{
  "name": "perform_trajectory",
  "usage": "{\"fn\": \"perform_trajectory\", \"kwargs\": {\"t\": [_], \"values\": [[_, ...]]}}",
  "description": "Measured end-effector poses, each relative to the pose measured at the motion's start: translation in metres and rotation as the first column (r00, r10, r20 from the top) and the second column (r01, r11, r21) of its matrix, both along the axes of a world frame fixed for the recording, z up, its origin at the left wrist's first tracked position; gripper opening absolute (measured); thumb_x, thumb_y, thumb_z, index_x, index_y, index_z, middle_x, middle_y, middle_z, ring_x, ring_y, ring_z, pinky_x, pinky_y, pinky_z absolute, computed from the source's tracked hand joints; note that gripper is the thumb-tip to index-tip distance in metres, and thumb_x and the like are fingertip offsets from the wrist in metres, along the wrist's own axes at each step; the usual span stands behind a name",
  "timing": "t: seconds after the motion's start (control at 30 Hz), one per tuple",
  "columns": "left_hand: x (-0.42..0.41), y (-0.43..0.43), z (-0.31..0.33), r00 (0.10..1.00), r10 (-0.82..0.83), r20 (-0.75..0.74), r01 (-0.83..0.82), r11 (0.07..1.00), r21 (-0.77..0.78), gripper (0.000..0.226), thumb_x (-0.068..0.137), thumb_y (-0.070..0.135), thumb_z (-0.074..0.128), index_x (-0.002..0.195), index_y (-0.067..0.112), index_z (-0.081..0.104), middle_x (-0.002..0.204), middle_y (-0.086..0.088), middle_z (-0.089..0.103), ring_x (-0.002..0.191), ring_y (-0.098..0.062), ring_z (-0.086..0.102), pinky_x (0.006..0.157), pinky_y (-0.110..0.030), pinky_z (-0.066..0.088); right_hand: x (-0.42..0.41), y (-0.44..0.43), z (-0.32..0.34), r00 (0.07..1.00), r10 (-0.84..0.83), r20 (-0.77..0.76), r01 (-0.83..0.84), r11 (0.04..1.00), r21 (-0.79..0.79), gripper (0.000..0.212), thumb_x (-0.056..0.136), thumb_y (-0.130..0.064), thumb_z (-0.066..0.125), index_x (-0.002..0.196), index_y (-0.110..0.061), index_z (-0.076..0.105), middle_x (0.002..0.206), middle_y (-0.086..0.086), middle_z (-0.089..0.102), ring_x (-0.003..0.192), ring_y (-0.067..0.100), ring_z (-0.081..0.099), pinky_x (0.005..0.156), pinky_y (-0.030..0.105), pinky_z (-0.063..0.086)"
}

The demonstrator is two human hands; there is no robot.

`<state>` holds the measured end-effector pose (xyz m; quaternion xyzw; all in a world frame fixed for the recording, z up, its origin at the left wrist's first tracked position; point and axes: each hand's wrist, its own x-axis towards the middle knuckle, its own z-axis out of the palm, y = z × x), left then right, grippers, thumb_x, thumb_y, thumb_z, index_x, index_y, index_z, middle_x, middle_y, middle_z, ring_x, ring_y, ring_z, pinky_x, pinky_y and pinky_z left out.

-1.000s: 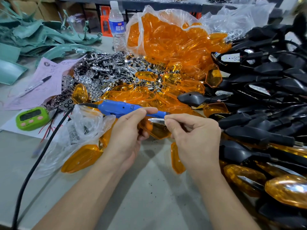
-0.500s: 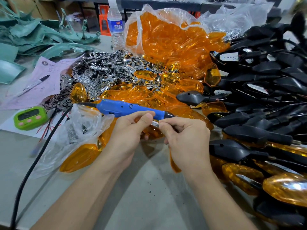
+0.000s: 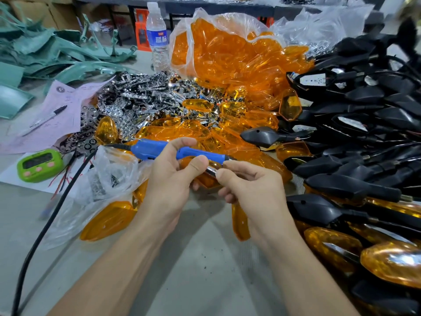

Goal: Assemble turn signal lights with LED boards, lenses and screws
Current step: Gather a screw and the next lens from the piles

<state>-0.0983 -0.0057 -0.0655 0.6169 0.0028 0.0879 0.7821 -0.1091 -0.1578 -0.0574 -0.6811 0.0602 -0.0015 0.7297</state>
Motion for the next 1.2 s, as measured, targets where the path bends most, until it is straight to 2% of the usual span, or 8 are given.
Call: {"fn": "perform_trajectory", "kwargs": {"t": [0.1, 0.23, 0.43, 0.63, 0.73, 0.83, 1.0, 1.2], "values": [[0.000, 0.004, 0.001, 0.998, -0.020, 0.058, 0.019, 1.000, 0.023, 0.027, 0.085, 0.025, 0.079, 0.107, 0.036, 0.068, 0.076, -0.006, 0.068, 0.064, -0.022, 0.057, 0.053, -0.023, 0.046, 0.000, 0.001, 0.005, 0.986, 0.153, -0.071, -0.129, 0.955, 0.267, 0.017, 0.096, -0.011, 0.072, 0.113, -0.012, 0.074, 0.081, 0.008, 0.079, 0.063, 0.020, 0.072, 0.059, 0.026, 0.059], [-0.001, 0.006, 0.003, 0.995, -0.054, 0.079, 0.057, 0.998, -0.035, 0.027, 0.076, 0.038, 0.079, 0.101, 0.039, 0.071, 0.075, -0.004, 0.062, 0.063, -0.019, 0.052, 0.054, -0.024, 0.044, -0.004, 0.003, 0.005, 0.986, 0.163, 0.032, -0.166, 0.957, 0.239, 0.012, 0.098, -0.008, 0.067, 0.106, -0.009, 0.076, 0.078, 0.012, 0.078, 0.062, 0.021, 0.073, 0.059, 0.027, 0.060], [-0.003, 0.004, 0.004, 0.994, -0.075, 0.084, 0.078, 0.997, -0.028, 0.023, 0.085, 0.023, 0.074, 0.103, 0.034, 0.068, 0.074, 0.004, 0.061, 0.065, -0.015, 0.052, 0.055, -0.022, 0.044, -0.007, 0.003, 0.005, 0.988, 0.149, 0.048, -0.156, 0.955, 0.252, 0.013, 0.096, -0.005, 0.068, 0.103, -0.012, 0.077, 0.078, 0.012, 0.078, 0.060, 0.021, 0.072, 0.058, 0.025, 0.059], [-0.006, 0.007, 0.010, 0.974, -0.205, 0.094, 0.211, 0.975, -0.068, 0.080, 0.058, 0.037, 0.099, 0.129, 0.026, 0.064, 0.093, -0.004, 0.073, 0.084, -0.019, 0.069, 0.077, -0.029, 0.057, -0.004, -0.005, 0.010, 0.971, 0.187, 0.151, -0.224, 0.934, 0.277, 0.022, 0.085, -0.005, 0.074, 0.106, -0.001, 0.075, 0.091, 0.016, 0.078, 0.069, 0.024, 0.071, 0.064, 0.030, 0.061], [-0.009, 0.007, 0.014, 0.959, -0.229, 0.166, 0.244, 0.966, -0.080, 0.056, 0.063, 0.030, 0.097, 0.113, 0.022, 0.072, 0.098, -0.005, 0.073, 0.085, -0.021, 0.067, 0.078, -0.032, 0.057, -0.004, -0.005, 0.010, 0.949, 0.191, 0.250, -0.249, 0.941, 0.227, 0.016, 0.084, 0.005, 0.075, 0.099, -0.001, 0.076, 0.089, 0.016, 0.077, 0.069, 0.023, 0.069, 0.063, 0.029, 0.060], [-0.013, 0.007, 0.020, 0.935, -0.273, 0.228, 0.288, 0.957, -0.035, 0.049, 0.068, 0.033, 0.094, 0.112, 0.023, 0.073, 0.100, -0.006, 0.075, 0.087, -0.022, 0.069, 0.078, -0.030, 0.057, -0.002, -0.010, 0.010, 0.926, 0.205, 0.316, -0.257, 0.957, 0.132, 0.020, 0.079, 0.012, 0.079, 0.095, 0.000, 0.074, 0.085, 0.014, 0.074, 0.070, 0.024, 0.065, 0.063, 0.031, 0.058], [-0.015, 0.008, 0.025, 0.931, -0.257, 0.259, 0.273, 0.962, -0.026, 0.047, 0.072, 0.035, 0.090, 0.116, 0.024, 0.074, 0.097, -0.003, 0.078, 0.080, -0.019, 0.073, 0.072, -0.028, 0.059, -0.004, -0.009, 0.013, 0.897, 0.269, 0.351, -0.346, 0.921, 0.178, 0.028, 0.077, -0.008, 0.079, 0.103, -0.005, 0.073, 0.085, 0.012, 0.076, 0.067, 0.021, 0.069, 0.060, 0.027, 0.058], [-0.019, 0.005, 0.025, 0.947, -0.199, 0.253, 0.224, 0.972, -0.072, 0.041, 0.075, 0.022, 0.081, 0.113, 0.012, 0.071, 0.087, -0.004, 0.079, 0.067, -0.014, 0.071, 0.066, -0.022, 0.057, -0.007, -0.005, 0.011, 0.911, 0.224, 0.346, -0.316, 0.918, 0.238, 0.025, 0.082, -0.013, 0.076, 0.106, -0.006, 0.078, 0.080, 0.015, 0.075, 0.059, 0.021, 0.065, 0.054, 0.027, 0.054]]}}
